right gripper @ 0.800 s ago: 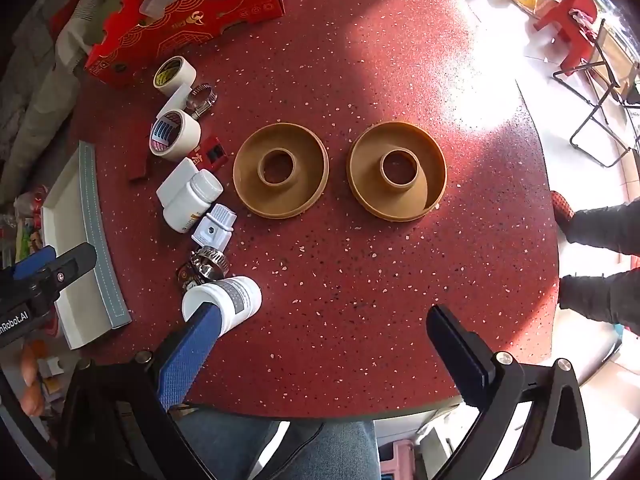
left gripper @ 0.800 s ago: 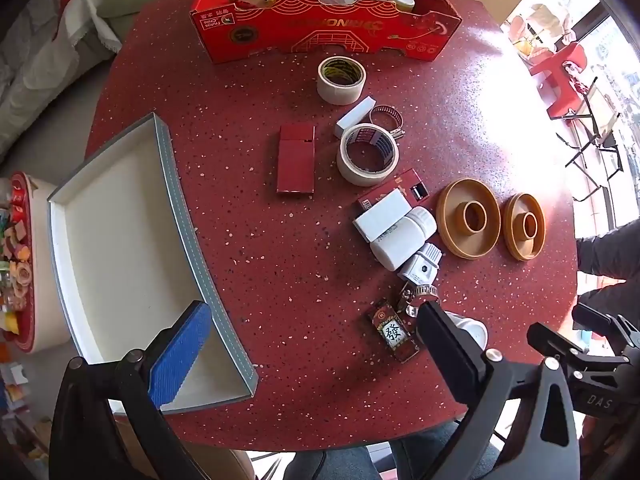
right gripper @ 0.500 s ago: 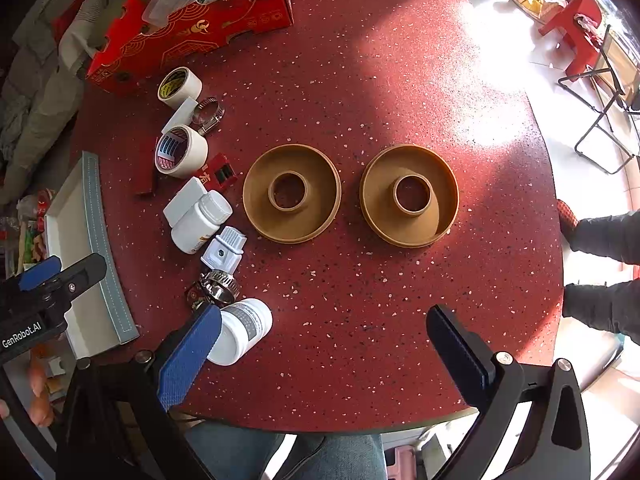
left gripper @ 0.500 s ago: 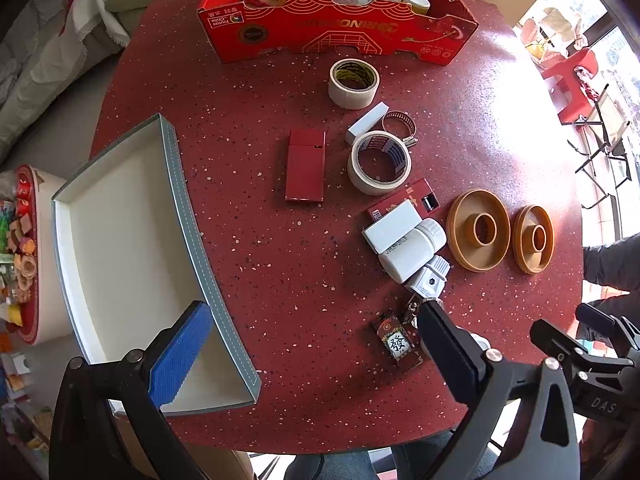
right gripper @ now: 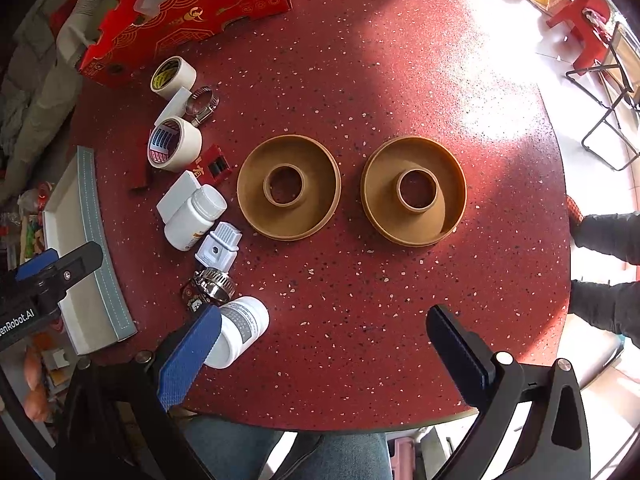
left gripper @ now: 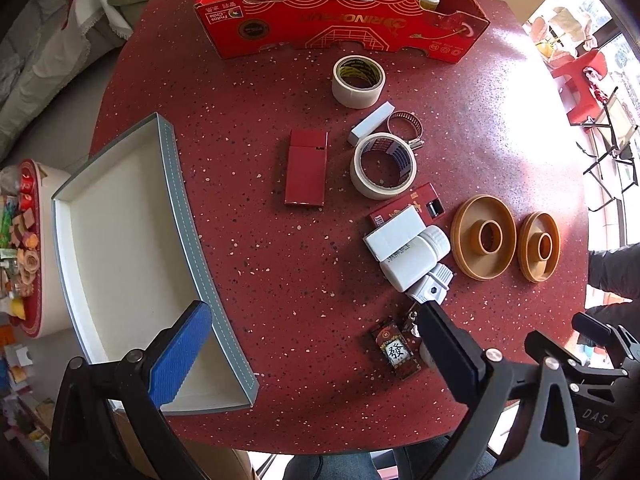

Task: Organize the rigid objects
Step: 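Move left gripper toward the red rectangular box while right gripper approaches the large tan ring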

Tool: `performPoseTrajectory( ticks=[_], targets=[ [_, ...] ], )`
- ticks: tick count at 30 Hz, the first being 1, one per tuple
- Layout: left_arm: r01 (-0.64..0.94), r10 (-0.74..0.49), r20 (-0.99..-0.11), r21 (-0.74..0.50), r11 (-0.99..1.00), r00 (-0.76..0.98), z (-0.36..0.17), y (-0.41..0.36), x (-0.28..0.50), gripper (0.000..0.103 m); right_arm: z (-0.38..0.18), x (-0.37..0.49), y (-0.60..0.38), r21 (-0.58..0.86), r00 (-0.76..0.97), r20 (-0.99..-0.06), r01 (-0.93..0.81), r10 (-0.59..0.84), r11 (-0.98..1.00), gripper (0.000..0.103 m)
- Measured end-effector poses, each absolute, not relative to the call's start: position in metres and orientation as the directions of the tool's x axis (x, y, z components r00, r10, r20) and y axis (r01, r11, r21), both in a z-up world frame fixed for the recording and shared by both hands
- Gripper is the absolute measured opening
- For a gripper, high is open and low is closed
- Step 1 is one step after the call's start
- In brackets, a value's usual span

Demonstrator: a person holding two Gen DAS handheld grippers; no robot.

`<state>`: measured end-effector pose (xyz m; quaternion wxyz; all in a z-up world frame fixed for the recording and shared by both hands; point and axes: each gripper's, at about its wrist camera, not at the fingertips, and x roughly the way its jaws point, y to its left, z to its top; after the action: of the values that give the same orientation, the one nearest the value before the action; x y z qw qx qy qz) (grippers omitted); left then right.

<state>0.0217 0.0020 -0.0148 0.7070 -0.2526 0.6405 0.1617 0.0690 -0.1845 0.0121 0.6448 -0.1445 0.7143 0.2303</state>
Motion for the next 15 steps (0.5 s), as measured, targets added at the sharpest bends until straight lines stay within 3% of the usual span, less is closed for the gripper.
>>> performPoseTrajectory(
  ticks=[15],
  targets=[
    [-0.567,0.005,-0.999,-0.021,0.823,0.044,-0.045,0.026,0.049,0.103,0.0,0.083,-0.197,0.136,-0.13,-0.988,-0.471,0.084,0.872,0.103]
  ],
)
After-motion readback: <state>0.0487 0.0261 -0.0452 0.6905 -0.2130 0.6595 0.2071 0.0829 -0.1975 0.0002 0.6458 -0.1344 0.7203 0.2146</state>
